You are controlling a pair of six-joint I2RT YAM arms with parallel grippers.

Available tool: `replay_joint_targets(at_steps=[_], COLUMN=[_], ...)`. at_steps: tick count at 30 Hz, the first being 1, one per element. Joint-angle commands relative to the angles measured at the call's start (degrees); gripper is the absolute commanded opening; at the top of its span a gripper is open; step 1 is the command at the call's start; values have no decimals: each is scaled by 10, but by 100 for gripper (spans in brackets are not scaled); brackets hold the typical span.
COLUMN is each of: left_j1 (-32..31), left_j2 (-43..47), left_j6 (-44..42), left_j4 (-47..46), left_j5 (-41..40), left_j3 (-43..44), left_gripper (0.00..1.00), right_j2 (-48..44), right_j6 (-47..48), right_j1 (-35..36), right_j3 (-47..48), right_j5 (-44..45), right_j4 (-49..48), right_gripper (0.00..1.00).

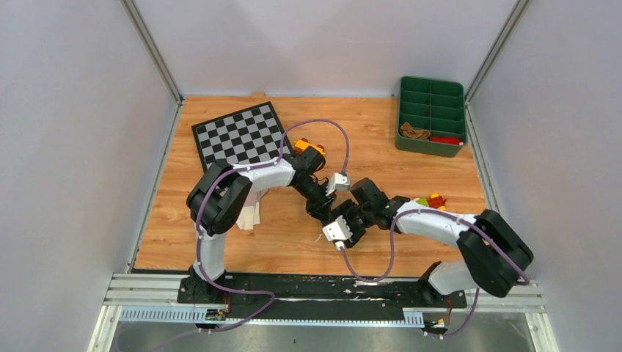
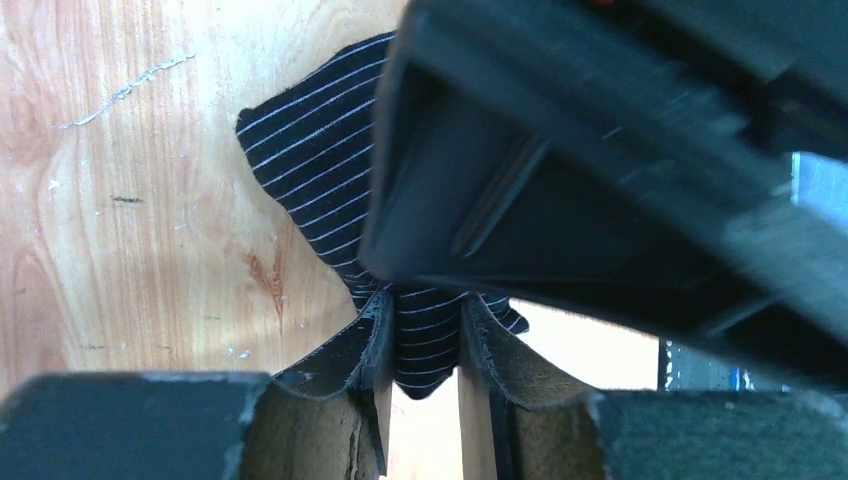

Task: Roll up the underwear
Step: Pick up the underwear from the center of the board.

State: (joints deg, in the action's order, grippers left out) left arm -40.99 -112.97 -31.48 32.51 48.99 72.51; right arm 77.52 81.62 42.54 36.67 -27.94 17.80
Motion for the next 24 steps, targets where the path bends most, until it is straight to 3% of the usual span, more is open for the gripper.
replay_joint_targets(at_steps=[1, 3, 5, 6, 7, 9, 11, 15, 16, 17, 21, 24], left_j1=[0, 2, 4, 6, 8, 22, 46, 111, 135, 152, 198, 207], left_j2=[-39, -41, -43, -41, -38, -27, -11, 25, 38, 51, 121, 162], left_j6=[-17, -18, -20, -19, -18, -2, 18, 28, 28, 26, 26, 49], left_j4=[35, 39, 45, 46, 47, 46, 57, 131, 149, 165, 178, 162], left_j5=[-62, -57, -52, -51, -53, -57, -60, -51, -46, -39, -36, -65], left_j3=[-5, 0, 7, 10, 13, 19, 34, 92, 105, 116, 125, 117], left_gripper=[13, 15, 22, 28, 34, 46, 60, 75, 94, 99, 100, 100], right_j2=[58, 85, 107, 117, 128, 133, 123, 78, 67, 55, 41, 66], right_j6=[20, 22, 34, 40, 43, 45, 40, 23, 15, 7, -17, -11], right_j1=[8, 10, 10, 10, 11, 11, 10, -12, -24, -39, -119, -219], right_j3=[15, 22, 31, 36, 44, 62, 79, 133, 153, 173, 246, 322], right_j5=[37, 47, 51, 50, 50, 46, 47, 37, 32, 26, 16, 26], right_j4=[-86, -88, -71, -57, -39, 7, 42, 130, 155, 182, 245, 263], right_gripper=[62, 59, 48, 38, 20, 2, 0, 0, 0, 0, 0, 0])
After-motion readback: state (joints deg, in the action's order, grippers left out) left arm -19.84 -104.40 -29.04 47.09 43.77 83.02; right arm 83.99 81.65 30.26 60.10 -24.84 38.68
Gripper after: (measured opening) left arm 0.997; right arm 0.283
